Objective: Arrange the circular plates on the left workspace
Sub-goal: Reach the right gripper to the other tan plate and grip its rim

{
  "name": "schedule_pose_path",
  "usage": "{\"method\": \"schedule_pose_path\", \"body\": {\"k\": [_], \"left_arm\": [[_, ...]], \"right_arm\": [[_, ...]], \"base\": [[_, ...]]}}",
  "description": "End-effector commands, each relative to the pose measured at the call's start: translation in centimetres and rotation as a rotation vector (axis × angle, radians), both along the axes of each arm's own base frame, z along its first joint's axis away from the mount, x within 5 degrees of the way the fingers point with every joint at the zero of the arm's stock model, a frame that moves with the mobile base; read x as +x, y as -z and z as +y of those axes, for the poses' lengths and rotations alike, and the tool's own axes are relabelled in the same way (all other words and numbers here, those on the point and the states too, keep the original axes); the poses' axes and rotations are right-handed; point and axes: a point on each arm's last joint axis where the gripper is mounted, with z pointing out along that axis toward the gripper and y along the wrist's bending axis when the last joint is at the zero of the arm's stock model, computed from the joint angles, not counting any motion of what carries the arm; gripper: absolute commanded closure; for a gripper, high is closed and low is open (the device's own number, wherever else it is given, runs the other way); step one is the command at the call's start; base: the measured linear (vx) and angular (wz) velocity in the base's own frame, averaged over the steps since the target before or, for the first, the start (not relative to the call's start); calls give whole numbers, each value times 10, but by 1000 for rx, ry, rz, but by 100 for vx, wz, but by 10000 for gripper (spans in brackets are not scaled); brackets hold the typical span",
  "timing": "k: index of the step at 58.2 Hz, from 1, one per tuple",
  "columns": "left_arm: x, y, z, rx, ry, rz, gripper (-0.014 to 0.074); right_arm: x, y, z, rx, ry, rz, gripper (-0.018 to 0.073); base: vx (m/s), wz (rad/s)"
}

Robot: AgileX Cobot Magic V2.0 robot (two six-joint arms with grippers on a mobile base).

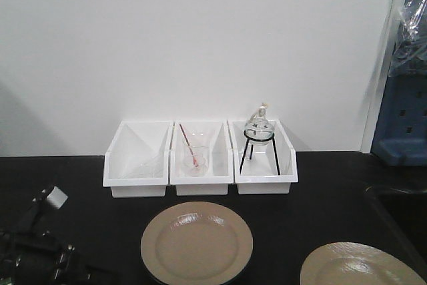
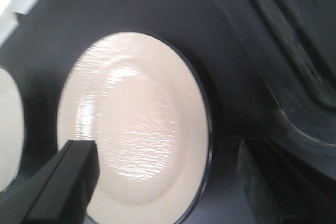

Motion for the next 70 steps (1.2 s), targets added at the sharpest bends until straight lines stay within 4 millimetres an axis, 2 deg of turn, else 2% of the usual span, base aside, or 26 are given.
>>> {"method": "schedule_pose_path", "body": {"k": [1,16,28,40,47,57,60,65,70], "left_arm": [[-18,-23,-5,-89,-10,-81,597],[-54,-40,-5,-90,-1,-165,597],[-72,-61,-5,-94,12,-262,597],[-84,-73,-5,-95,14,-321,597],[-87,-76,-5,-96,10,-335,597],[-87,-77,-5,-99,11,-333,597],[-88,-77,-5,-102,11,-327,597],[-88,-77,-5,-108,10,-315,597],[-89,-77,-5,-111,17,-313,597]], "right_arm": [[9,-5,-4,21,11,-60,-25],[25,34,-13,109,-27,-29,-25],[34,58,-17,175,-42,-21,-25],[42,79,-18,257,-55,-30,-25],[48,90,-11,270,-92,-15,-25],[63,98,12,269,-177,-33,-19],[66,98,17,264,-184,-39,0],[70,98,21,260,-176,-47,85],[71,98,23,258,-177,-49,247]], "base": [[0,0],[0,0],[0,0],[0,0],[0,0],[0,0],[0,0],[0,0],[0,0]]}}
